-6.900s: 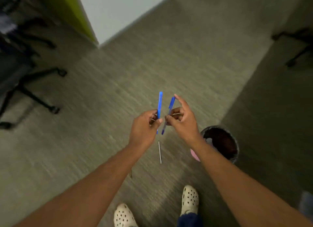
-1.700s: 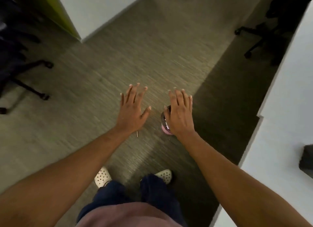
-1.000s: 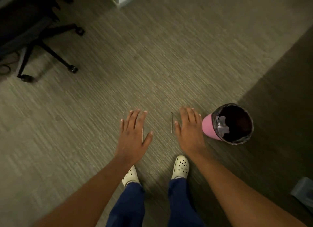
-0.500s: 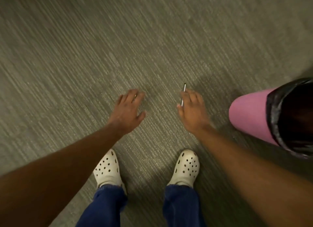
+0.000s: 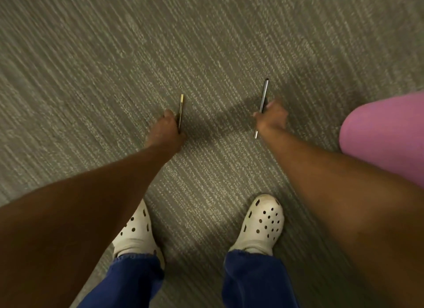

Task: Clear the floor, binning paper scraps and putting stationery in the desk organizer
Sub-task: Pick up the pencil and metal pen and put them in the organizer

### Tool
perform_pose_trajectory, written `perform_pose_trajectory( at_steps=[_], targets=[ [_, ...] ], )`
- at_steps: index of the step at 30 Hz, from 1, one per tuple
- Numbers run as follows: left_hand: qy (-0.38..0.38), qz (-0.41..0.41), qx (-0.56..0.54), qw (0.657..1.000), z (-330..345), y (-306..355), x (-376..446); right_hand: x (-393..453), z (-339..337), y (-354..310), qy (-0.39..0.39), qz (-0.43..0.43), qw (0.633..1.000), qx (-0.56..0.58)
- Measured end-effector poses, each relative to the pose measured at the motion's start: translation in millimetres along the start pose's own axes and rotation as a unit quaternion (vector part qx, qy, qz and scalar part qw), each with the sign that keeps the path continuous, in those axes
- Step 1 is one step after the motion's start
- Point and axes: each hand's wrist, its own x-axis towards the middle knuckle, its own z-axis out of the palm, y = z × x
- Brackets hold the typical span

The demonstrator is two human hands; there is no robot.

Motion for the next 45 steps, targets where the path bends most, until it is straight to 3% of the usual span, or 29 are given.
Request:
perform_pose_trajectory(
  at_steps=[7,14,21,27,33,38,41,45],
  targets=[
    [-0.009,-0.044,-0.051,0.998,-7.0,15.2,-2.3,-0.6,-21.5,-2.5,-0.064,0.077,0.986,0.133],
    [-0.008,0.044,-0.222,0.974,-90.7,78.2,-35.3,-60.5,-98.6,-47.9,-0.167,0.004,0.912,0.375],
    [-0.105,0.175,-0.309,0.929,-234.3,184.7,-134.6,-162.4,-245.8,-97.6,-0.187,-0.038,0.850,0.491],
    [-0.148,0.249,-0.342,0.894,-335.2,273.4,-255.2,-257.8,-398.1,-114.9,-0.152,-0.065,0.815,0.555],
    [-0.179,0.311,-0.338,0.870,-386.9,380.0,-383.3,-336.6,-567.7,-88.0,-0.079,-0.104,0.804,0.580],
    [-0.208,0.370,-0.303,0.853,-391.2,475.5,-487.3,-396.0,-687.1,-30.6,0.023,-0.116,0.804,0.582],
    [-0.221,0.412,-0.285,0.837,-380.1,526.8,-550.5,-432.2,-745.6,14.8,0.108,-0.121,0.824,0.543],
    [-0.245,0.471,-0.252,0.809,-359.2,595.2,-631.6,-475.4,-810.4,82.0,0.198,-0.118,0.808,0.542]
  ],
)
